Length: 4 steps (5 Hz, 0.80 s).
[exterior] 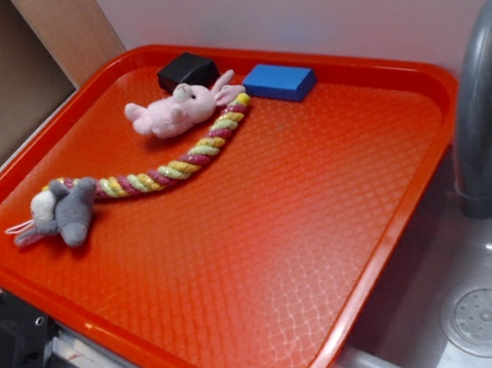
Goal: Grab the gray animal.
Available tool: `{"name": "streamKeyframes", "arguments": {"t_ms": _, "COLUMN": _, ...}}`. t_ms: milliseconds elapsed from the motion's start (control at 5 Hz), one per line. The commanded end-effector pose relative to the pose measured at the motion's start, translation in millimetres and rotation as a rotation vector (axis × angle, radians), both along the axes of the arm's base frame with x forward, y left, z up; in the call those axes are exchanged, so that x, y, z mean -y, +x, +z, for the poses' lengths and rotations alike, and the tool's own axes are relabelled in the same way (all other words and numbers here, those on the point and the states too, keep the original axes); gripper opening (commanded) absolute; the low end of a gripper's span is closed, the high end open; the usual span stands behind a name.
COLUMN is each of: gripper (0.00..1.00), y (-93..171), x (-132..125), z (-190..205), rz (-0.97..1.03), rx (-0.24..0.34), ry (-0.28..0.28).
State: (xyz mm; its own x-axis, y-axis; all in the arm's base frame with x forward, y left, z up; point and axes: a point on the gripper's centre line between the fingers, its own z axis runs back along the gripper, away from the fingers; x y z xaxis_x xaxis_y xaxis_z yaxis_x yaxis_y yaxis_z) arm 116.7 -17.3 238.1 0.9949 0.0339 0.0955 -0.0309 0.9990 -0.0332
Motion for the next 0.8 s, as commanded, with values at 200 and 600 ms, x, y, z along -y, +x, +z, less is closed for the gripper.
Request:
{"name": "streamKeyframes", "arguments": {"t_ms": 200, "gripper": 1.00, "y": 25, "x": -15, "z": -18, "rz": 0.250, "rx": -0.026, "ry": -0.033}}
{"name": "streamKeyframes", "arguments": {"t_ms": 600, "gripper": 1.00, "y": 60, "x": -56, "z": -48, "rz": 0.754, "rx": -0.121, "ry": -0.153}}
